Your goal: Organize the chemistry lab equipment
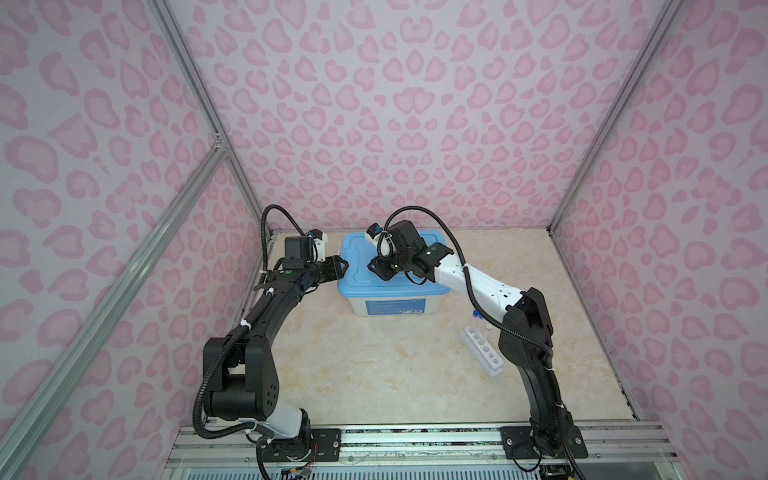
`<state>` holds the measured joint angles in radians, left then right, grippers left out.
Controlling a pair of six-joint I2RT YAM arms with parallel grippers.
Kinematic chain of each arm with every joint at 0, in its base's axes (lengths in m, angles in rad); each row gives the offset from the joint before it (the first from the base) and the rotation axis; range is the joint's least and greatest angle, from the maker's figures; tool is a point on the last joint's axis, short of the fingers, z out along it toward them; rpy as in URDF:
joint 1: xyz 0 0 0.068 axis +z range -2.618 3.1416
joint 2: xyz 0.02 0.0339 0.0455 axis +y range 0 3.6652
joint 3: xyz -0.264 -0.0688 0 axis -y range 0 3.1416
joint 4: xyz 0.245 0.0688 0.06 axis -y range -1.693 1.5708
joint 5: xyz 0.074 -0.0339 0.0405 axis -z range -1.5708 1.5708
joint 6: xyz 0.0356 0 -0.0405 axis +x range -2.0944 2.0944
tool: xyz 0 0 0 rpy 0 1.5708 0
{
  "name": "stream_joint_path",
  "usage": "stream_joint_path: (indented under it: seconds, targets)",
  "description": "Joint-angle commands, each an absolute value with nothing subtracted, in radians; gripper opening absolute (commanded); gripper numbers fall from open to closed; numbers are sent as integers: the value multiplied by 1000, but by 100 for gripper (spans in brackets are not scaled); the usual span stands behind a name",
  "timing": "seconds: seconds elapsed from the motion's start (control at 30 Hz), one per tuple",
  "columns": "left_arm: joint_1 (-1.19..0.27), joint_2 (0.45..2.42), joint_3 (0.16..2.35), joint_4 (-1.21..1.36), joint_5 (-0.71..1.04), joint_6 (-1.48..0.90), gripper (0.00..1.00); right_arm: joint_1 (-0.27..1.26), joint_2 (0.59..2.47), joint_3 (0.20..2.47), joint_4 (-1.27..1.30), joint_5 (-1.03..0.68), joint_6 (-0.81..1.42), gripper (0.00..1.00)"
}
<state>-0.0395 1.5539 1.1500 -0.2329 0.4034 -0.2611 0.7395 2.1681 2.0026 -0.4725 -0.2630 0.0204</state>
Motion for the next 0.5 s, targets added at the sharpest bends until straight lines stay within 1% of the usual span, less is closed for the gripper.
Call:
stream_joint_path:
  seconds: [0.0, 0.47]
  targets:
    - [-41, 1552, 1161, -247, 380, -240, 51, 741, 2192, 1985, -609, -266, 40, 43]
    - [-58, 1555, 1178, -265, 363, -230, 45, 741, 2192, 1983, -607, -266, 40, 43]
